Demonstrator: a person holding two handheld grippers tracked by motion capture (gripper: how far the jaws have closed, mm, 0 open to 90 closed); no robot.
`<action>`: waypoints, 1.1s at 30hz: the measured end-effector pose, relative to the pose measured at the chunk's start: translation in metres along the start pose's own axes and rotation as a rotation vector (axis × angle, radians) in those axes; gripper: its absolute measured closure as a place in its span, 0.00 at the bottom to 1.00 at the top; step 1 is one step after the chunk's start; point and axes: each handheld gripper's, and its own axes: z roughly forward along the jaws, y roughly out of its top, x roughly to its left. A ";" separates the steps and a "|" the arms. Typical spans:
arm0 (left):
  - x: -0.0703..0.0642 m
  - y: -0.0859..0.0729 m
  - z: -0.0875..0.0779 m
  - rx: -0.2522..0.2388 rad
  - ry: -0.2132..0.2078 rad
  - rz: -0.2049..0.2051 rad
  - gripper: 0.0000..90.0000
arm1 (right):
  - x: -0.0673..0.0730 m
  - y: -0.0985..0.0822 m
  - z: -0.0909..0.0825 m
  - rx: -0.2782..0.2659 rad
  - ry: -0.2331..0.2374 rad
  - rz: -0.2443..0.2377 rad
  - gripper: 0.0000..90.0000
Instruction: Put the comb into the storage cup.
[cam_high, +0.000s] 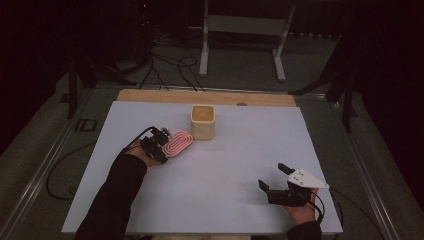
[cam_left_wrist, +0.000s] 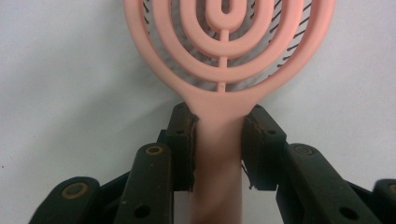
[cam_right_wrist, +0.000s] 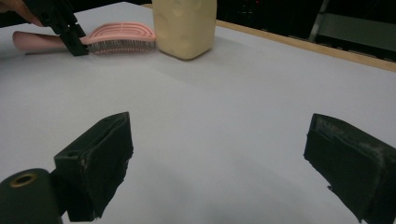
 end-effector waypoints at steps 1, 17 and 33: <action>0.000 0.000 0.000 0.001 0.000 0.001 0.76 | 0.000 0.000 0.000 0.000 -0.001 0.000 0.09; -0.002 -0.007 -0.010 -0.042 0.045 -0.005 0.78 | -0.001 0.000 0.000 0.006 -0.012 0.001 0.09; -0.008 -0.021 -0.031 -0.169 0.096 -0.016 0.78 | -0.001 -0.001 0.000 0.007 -0.006 0.003 0.09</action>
